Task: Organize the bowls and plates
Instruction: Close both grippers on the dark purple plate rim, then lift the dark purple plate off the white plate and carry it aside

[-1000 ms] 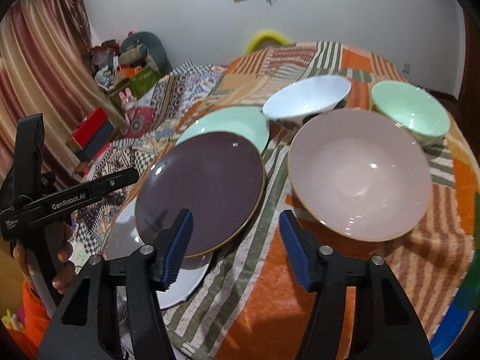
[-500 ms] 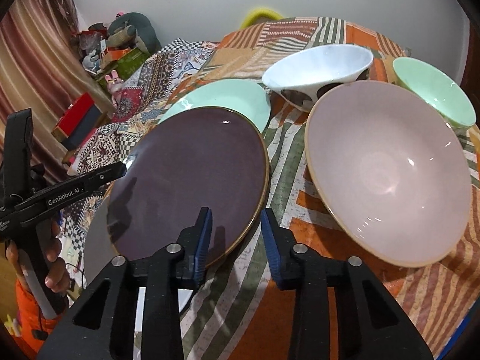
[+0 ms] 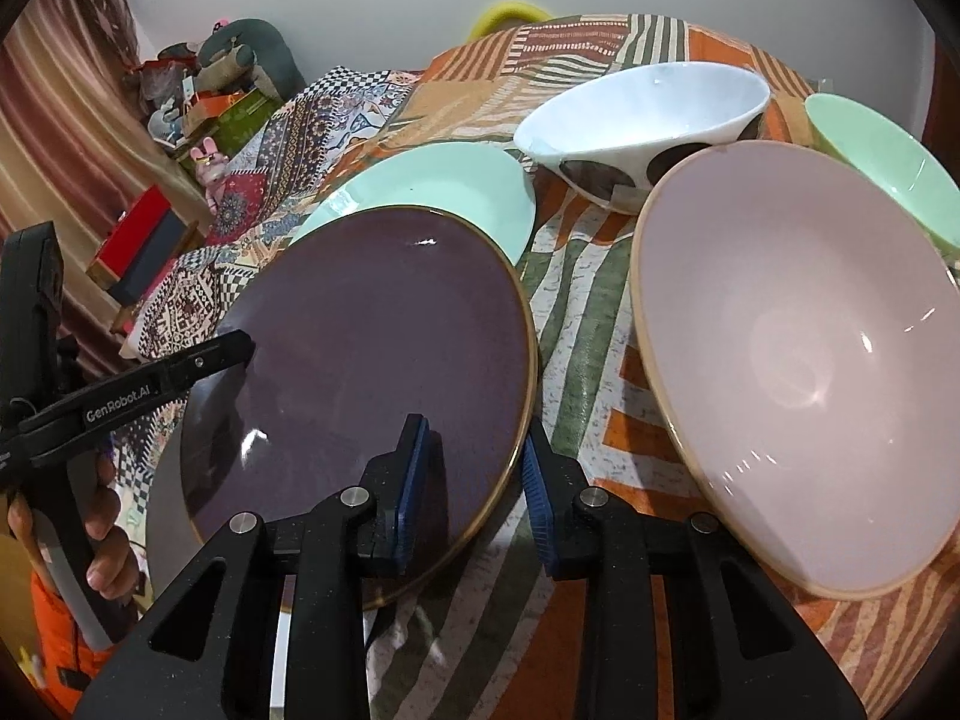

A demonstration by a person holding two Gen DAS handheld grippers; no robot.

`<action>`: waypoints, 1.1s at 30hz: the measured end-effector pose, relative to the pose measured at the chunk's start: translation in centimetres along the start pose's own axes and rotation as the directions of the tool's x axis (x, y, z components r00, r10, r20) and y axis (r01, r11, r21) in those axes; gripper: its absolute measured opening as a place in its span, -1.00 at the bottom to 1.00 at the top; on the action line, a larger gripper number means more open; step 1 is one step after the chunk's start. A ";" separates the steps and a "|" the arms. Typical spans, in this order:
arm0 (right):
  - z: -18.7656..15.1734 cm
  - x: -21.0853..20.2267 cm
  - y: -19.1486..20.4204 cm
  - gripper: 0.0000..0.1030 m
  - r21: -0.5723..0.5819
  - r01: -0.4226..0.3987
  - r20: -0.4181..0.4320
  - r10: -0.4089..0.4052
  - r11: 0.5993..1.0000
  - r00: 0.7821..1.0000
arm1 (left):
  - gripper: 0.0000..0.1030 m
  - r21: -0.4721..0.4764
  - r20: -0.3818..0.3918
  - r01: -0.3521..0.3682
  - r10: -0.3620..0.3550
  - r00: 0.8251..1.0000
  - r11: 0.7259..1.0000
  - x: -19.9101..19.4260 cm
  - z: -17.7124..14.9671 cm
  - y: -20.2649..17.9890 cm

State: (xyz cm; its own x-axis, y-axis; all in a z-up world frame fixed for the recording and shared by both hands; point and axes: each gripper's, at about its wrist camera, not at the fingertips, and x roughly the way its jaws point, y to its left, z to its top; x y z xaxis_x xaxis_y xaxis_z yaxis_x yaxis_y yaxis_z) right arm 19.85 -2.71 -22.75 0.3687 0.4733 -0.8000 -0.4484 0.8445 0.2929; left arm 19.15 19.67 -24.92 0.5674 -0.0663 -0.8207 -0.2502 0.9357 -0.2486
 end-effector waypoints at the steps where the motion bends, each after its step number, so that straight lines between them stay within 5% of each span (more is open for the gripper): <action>1: 0.0 -0.1 -0.1 -0.46 0.003 -0.002 0.001 0.002 1.000 1.000 | -0.49 0.004 -0.004 0.000 0.000 1.000 1.000 0.0 0.0 0.0; 10: 0.1 -0.5 0.6 -0.47 -0.015 0.018 0.003 -0.018 1.000 1.000 | -0.49 0.002 -0.008 0.002 -0.002 1.000 1.000 -1.1 -0.6 -0.3; 33: -0.5 -7.1 0.8 -0.47 -0.023 -0.002 0.127 0.004 1.000 0.992 | -0.49 0.070 0.123 0.053 -0.061 0.990 0.996 -10.1 -2.2 -4.8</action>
State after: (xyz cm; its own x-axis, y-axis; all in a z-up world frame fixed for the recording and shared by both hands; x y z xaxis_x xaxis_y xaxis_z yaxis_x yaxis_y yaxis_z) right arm 16.47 -5.50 -17.03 0.4673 0.5051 -0.7256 -0.4674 0.8378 0.2822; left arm 12.85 15.09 -16.57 0.6741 -0.0801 -0.7343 -0.1642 0.9530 -0.2548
